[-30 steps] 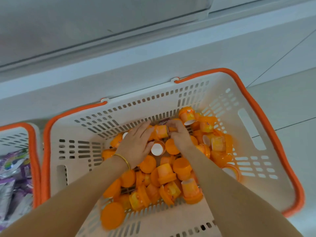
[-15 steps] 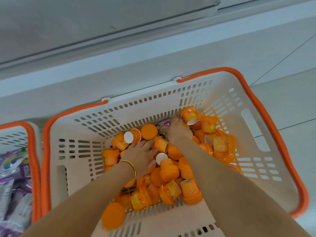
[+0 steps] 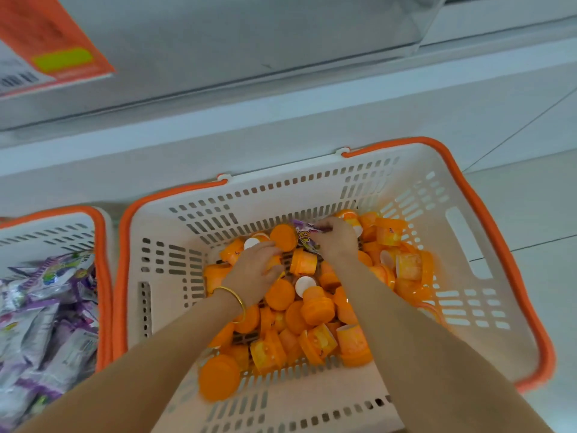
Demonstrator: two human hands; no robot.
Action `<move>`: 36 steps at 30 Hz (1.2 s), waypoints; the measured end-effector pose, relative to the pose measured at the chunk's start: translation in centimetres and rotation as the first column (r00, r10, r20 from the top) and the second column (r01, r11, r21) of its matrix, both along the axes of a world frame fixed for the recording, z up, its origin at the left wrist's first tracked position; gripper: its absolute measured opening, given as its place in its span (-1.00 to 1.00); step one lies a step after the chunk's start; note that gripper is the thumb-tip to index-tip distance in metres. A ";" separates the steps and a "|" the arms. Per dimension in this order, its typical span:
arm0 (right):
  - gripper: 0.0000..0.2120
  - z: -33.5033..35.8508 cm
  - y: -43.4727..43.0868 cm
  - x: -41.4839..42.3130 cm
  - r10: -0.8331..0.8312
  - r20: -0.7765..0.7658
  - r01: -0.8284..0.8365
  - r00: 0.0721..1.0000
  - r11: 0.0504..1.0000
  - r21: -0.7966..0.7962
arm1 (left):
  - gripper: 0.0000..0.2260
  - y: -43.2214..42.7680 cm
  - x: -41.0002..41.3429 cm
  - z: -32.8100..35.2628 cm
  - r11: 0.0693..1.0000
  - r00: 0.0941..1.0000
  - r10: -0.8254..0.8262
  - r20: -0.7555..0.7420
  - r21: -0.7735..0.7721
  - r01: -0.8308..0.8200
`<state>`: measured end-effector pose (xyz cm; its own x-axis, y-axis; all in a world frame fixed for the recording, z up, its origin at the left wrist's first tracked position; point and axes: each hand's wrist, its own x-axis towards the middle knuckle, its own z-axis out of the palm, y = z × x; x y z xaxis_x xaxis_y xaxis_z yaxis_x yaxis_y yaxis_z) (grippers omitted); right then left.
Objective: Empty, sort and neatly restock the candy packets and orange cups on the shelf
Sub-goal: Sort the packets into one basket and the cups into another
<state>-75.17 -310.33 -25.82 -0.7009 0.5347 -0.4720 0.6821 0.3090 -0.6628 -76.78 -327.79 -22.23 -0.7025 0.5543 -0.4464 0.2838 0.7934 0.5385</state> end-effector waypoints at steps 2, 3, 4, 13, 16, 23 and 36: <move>-0.79 1.7 -0.2 0.9 -0.069 -0.060 0.068 0.996 0.997 -0.025 | -0.64 -0.6 -0.1 1.2 0.984 0.990 0.141 -0.002 0.107 -0.140; -0.80 2.8 -0.4 1.2 -0.097 -0.085 0.094 0.992 0.995 -0.033 | -0.63 -0.9 -0.1 1.8 0.972 0.980 0.198 0.004 0.129 -0.197; -0.80 4.1 -0.5 1.5 -0.122 -0.113 0.117 0.986 0.992 -0.048 | -0.62 -1.1 -0.1 2.6 0.963 0.972 0.236 0.013 0.133 -0.236; -0.83 15.0 -6.5 4.2 -0.039 -0.189 -0.057 0.981 0.877 -0.478 | -0.56 -4.9 2.1 10.0 0.811 0.880 0.381 0.283 0.355 -0.465; -0.89 16.9 -10.2 4.9 0.090 -0.224 -0.192 0.970 0.850 -0.490 | -0.66 -8.2 3.1 12.2 0.757 0.857 0.429 0.284 0.405 -0.513; -0.76 16.9 -18.3 3.7 0.018 -0.113 -0.089 0.993 0.740 -0.667 | -0.97 -17.8 3.9 13.1 0.519 0.676 0.659 0.330 0.451 -0.726; -0.77 10.8 -6.2 8.2 -0.110 -0.078 0.112 0.991 0.994 0.016 | -0.60 -16.5 5.7 9.9 0.924 0.737 0.382 -0.558 0.208 -0.322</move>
<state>-66.95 -316.53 -15.04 -0.6706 0.6203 -0.4068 0.6599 0.2484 -0.7091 -71.11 -344.29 -12.31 -0.9614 0.2318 0.1486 0.2741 0.8555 0.4392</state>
